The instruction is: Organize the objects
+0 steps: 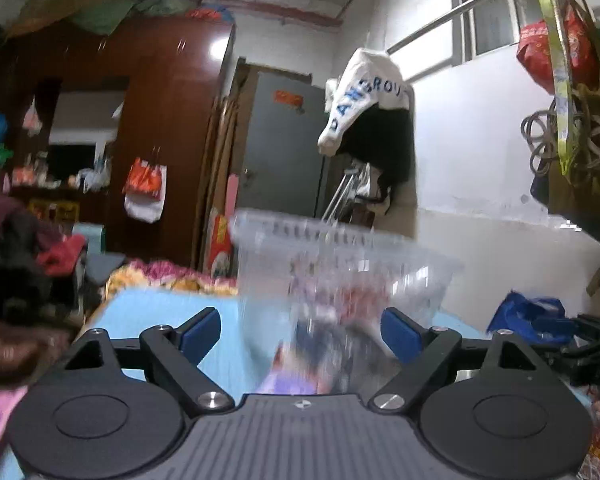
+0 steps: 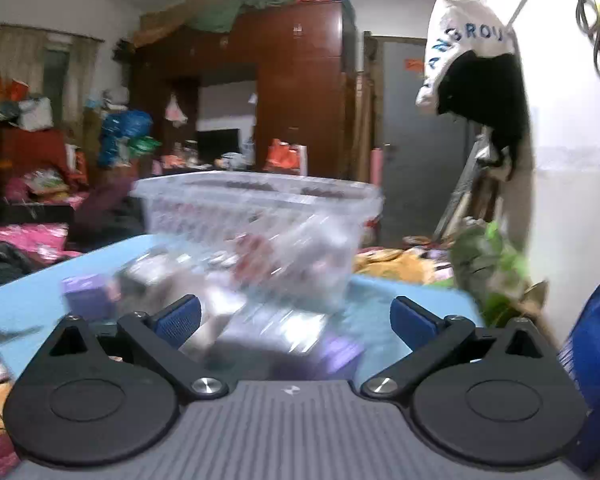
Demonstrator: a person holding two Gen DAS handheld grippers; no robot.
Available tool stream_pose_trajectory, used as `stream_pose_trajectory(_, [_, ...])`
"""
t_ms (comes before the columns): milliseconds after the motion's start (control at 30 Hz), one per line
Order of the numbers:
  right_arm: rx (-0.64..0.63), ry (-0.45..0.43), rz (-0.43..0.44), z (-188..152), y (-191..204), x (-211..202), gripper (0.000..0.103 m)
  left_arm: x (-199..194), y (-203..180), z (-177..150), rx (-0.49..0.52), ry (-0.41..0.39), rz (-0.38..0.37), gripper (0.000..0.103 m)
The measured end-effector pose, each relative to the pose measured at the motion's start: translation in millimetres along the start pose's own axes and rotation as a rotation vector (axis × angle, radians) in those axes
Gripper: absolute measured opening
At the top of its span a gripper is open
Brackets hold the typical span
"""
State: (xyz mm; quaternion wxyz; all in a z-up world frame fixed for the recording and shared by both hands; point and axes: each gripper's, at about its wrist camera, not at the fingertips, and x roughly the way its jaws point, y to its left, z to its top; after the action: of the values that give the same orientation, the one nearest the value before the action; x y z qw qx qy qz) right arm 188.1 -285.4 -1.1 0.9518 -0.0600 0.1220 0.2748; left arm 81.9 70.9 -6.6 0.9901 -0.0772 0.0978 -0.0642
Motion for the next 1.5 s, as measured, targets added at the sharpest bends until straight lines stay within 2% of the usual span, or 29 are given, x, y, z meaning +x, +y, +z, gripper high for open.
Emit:
stream_pose_trajectory(67, [-0.018, -0.001, -0.001, 0, 7, 6, 0.103, 0, 2, -11, 0.004, 0.011, -0.001, 0.090])
stream_pose_trajectory(133, [-0.056, -0.023, -0.043, -2, 17, 8, 0.103, 5, 8, -16, -0.004, 0.021, -0.050, 0.090])
stream_pose_trajectory(200, [-0.068, -0.016, -0.046, 1, 23, 17, 0.103, 12, 10, -19, -0.011, 0.047, -0.068, 0.090])
stream_pose_trajectory(333, [-0.074, -0.004, -0.067, -5, 26, 24, 0.099, 18, 3, -28, 0.062, 0.070, 0.010, 0.090])
stream_pose_trajectory(400, [-0.066, -0.002, -0.063, -8, 25, 24, 0.096, 20, 1, -34, 0.073, 0.082, 0.024, 0.090])
stream_pose_trajectory(433, [-0.064, 0.000, -0.062, -10, 24, 25, 0.094, 21, 2, -35, 0.073, 0.086, 0.027, 0.090])
stream_pose_trajectory(467, [-0.062, 0.001, -0.063, -11, 22, 25, 0.085, 23, 3, -36, 0.071, 0.094, 0.032, 0.090])
stream_pose_trajectory(600, [-0.030, -0.009, -0.047, -13, 17, 22, 0.080, 24, 3, -35, 0.061, 0.095, 0.039, 0.090])
stream_pose_trajectory(667, [-0.031, -0.011, -0.048, -15, 18, 22, 0.070, 25, 2, -35, 0.070, 0.097, 0.049, 0.090])
stream_pose_trajectory(867, [-0.033, -0.021, -0.059, -16, 20, 19, 0.070, 25, -8, -35, 0.134, 0.101, 0.091, 0.090])
stream_pose_trajectory(1033, [0.010, -0.071, -0.046, -18, 13, 13, 0.070, 24, -11, -36, 0.151, 0.104, 0.078, 0.086])
stream_pose_trajectory(1267, [0.018, -0.049, -0.021, -16, 12, 15, 0.071, 25, -14, -36, 0.155, 0.109, 0.078, 0.086])
stream_pose_trajectory(1367, [0.033, -0.022, 0.016, -15, 8, 16, 0.071, 24, -12, -37, 0.142, 0.110, 0.068, 0.086])
stream_pose_trajectory(1500, [0.008, -0.009, 0.010, -16, 11, 17, 0.070, 25, -10, -36, 0.139, 0.109, 0.065, 0.086])
